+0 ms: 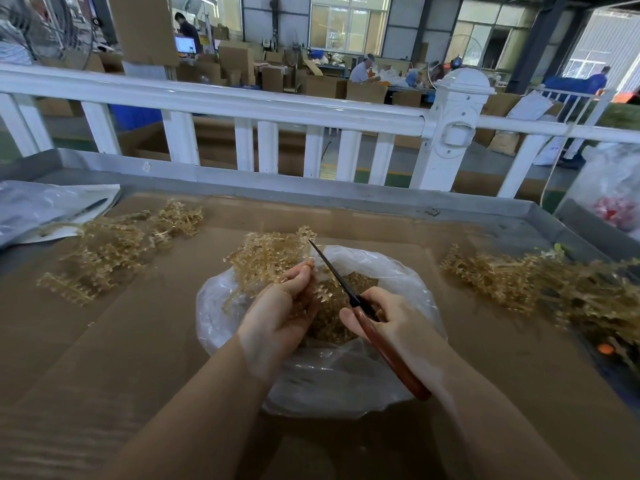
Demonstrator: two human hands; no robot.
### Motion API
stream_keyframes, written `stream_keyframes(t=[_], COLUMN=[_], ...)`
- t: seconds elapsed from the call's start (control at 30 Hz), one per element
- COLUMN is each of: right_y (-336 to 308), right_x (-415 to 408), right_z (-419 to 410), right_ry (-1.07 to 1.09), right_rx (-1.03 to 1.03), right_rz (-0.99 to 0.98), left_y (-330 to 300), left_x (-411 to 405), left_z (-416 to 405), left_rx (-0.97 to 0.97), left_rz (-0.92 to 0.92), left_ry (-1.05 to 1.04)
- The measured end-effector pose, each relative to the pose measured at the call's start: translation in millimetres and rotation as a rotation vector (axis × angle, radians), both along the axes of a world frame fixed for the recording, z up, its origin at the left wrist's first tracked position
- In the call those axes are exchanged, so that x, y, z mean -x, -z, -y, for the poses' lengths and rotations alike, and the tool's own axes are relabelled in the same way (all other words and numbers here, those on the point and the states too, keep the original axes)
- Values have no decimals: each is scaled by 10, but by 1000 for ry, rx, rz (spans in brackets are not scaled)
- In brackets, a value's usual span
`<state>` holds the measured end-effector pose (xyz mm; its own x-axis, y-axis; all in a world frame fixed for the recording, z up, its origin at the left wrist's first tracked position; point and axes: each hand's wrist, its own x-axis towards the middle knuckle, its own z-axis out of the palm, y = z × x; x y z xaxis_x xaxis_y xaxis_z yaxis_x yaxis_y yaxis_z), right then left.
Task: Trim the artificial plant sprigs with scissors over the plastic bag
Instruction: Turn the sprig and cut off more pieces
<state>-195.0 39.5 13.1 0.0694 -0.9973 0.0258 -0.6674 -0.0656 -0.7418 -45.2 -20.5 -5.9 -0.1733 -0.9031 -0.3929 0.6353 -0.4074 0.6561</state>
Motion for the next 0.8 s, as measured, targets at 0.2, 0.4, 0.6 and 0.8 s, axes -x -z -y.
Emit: stream_keyframes(t=[0.2,0.4,0.6,0.8], right_y=[-8,-49,16,5], right_x=[16,-19,-25,-27], right_z=[-67,-51,-74,-135], right_ry=[-6,-35,-32,-30], right_rx=[113,46,78,181], right_rz=[-59,-20,-164,-279], left_y=[-57,-84,-92,-64], left_x=[-1,46,59,55], left_z=[-25,-68,-79,-60], left_rx=[-32,-30,-81,-127], left_rz=[-2,-146,-118,-63], left_ry=[-5,19,-10,-29])
